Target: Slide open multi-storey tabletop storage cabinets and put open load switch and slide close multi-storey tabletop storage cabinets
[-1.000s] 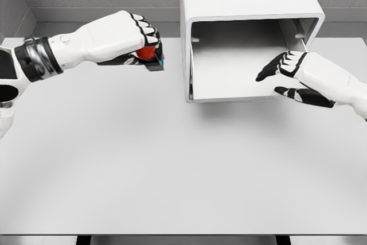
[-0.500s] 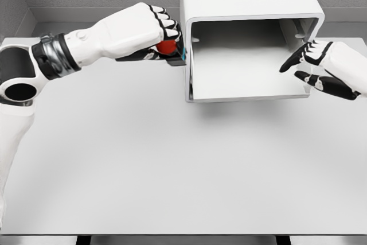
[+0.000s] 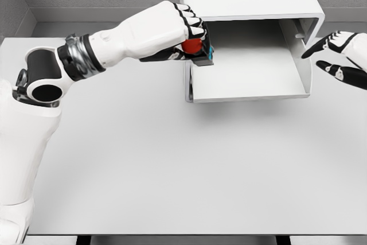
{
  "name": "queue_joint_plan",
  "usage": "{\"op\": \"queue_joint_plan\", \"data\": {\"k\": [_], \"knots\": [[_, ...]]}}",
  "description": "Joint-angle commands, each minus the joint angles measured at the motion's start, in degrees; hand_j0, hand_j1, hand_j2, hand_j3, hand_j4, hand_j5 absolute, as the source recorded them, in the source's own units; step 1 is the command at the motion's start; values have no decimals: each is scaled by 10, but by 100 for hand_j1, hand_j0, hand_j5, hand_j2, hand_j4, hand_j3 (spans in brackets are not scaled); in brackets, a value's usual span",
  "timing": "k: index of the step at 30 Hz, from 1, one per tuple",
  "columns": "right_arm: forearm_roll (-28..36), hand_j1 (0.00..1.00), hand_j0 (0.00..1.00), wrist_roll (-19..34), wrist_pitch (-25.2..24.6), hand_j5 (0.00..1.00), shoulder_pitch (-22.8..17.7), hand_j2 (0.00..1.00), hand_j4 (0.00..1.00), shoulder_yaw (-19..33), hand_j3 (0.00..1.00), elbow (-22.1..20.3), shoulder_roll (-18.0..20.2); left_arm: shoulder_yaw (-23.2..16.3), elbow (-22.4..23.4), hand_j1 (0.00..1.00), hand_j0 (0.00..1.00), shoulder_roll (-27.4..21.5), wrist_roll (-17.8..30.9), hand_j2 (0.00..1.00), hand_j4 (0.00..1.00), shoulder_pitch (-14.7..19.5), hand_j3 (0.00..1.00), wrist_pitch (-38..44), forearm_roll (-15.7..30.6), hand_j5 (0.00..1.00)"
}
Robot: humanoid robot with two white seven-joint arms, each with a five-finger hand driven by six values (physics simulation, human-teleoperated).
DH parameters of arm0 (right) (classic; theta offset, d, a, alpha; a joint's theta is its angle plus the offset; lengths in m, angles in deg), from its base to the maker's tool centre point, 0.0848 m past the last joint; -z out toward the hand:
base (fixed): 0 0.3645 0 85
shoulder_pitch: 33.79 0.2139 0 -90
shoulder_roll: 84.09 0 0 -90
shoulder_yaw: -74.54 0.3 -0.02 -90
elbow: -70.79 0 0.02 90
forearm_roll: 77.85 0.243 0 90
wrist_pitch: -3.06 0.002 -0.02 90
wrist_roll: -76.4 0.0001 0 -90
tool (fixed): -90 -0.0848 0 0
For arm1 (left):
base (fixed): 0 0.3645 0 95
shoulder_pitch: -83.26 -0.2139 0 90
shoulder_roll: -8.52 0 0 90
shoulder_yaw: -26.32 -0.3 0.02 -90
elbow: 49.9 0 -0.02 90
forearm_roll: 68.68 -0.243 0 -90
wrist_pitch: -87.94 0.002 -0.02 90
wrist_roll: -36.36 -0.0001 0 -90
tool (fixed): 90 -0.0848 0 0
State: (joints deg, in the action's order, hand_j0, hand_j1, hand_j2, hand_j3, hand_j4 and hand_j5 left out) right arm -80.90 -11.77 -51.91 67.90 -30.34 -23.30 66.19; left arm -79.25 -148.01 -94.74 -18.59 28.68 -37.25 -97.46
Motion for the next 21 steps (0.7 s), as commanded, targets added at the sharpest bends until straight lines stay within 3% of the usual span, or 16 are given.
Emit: {"op": "queue_joint_plan", "data": {"k": [1,8,13,21], "knots": [[4,57,57,0,0,57,0,57,57,0,57,13,1,-2,1,42,42,18,0,42,42,-1,42,2,2,42],[8,58,58,0,0,58,0,58,58,1,58,72,2,-7,3,43,43,57,0,43,43,-3,43,2,-6,43],[7,53,53,0,0,53,0,53,53,0,53,85,1,-7,20,43,43,83,0,43,43,-5,43,2,-24,43],[-2,53,53,4,0,53,-21,53,53,0,53,109,-5,-8,35,43,43,121,0,43,43,-7,43,2,-57,43]]}}
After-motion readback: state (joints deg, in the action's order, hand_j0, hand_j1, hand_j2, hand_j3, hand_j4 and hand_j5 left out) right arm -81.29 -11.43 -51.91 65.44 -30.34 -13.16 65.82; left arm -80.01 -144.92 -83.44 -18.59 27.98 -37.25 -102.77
